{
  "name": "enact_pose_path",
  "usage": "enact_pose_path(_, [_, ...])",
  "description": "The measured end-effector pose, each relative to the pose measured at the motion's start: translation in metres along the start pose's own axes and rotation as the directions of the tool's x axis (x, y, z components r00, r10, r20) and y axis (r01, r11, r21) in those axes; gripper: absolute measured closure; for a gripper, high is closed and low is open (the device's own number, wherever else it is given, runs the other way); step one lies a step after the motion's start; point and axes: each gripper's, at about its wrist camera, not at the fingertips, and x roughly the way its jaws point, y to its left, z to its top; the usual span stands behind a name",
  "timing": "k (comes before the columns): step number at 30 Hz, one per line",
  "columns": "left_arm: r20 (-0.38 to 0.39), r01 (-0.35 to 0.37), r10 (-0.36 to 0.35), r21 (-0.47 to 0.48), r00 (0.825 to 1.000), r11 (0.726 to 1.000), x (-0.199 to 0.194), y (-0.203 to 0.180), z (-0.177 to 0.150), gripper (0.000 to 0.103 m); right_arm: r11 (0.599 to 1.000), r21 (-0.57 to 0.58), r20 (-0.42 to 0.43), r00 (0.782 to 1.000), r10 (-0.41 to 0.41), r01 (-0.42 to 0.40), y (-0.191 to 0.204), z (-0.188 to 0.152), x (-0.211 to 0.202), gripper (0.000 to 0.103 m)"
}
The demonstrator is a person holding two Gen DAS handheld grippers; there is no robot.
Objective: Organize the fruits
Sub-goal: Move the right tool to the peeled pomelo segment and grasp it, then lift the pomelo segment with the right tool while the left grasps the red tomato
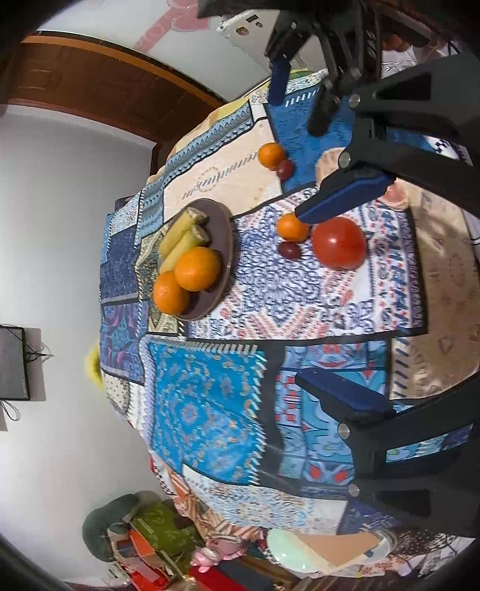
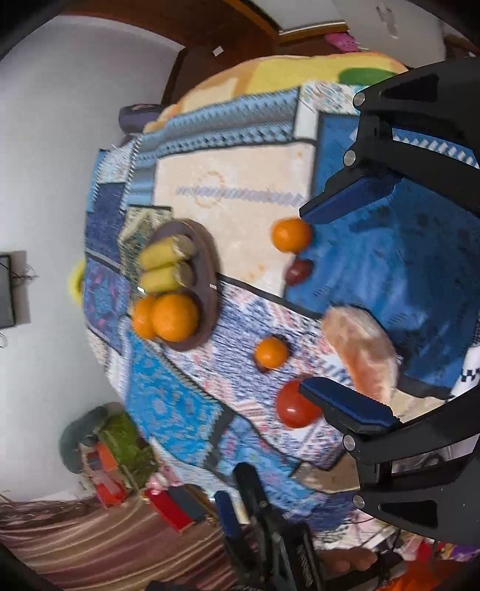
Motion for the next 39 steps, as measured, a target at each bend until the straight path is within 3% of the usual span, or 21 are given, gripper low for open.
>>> enact_pose_path(11, [-0.058,0.01,-0.012,-0.045,0.998,0.999,0.013,0.019,-0.022,0.022,0.998,0.019,-0.18,0.982,0.055,-0.053,0.026,-0.03,0.057,0.021])
enact_pose_path(14, [-0.071,0.013,-0.016,-0.05,0.997,0.999,0.02,0.02,-0.024,0.022,0.997,0.031,-0.181,0.98,0.08,-0.076,0.026,-0.03,0.06,0.024])
enact_pose_path(15, [-0.076,0.015,-0.019,-0.049,0.997,0.999,0.022,0.019,-0.025,0.022,0.995,0.026,-0.179,0.979,0.095,-0.092,0.027,-0.031,0.059,0.032])
enact_pose_path(17, [-0.083,0.018,-0.021,-0.044,0.996,0.999,0.026,0.016,-0.025,0.022,0.997,0.008,-0.167,0.983,0.077,-0.077,0.03,-0.031,0.057,0.038])
enact_pose_path(18, [-0.089,0.021,-0.024,-0.037,0.996,0.999,0.028,0.014,-0.025,0.022,0.997,0.0,-0.161,0.984,0.07,-0.071,0.031,-0.03,0.055,0.048])
enact_pose_path(20, [-0.094,0.025,-0.027,-0.023,0.995,0.999,0.031,0.01,-0.025,0.022,0.997,-0.005,-0.151,0.986,0.073,-0.074,0.03,-0.028,0.054,0.058])
enact_pose_path(24, [-0.111,0.035,-0.035,0.004,0.993,0.999,0.038,0.0,-0.024,0.022,0.993,0.02,-0.134,0.984,0.117,-0.116,0.019,-0.02,0.054,0.07])
enact_pose_path(36, [-0.164,0.079,-0.072,0.032,0.984,0.996,0.066,-0.019,-0.021,0.022,0.996,-0.072,-0.125,0.991,0.047,-0.056,0.004,0.016,0.074,0.074])
enact_pose_path(39, [-0.17,0.096,-0.09,0.027,0.981,0.995,0.071,-0.023,-0.02,0.022,0.995,-0.075,-0.142,0.988,0.06,-0.071,0.0,0.022,0.078,0.074])
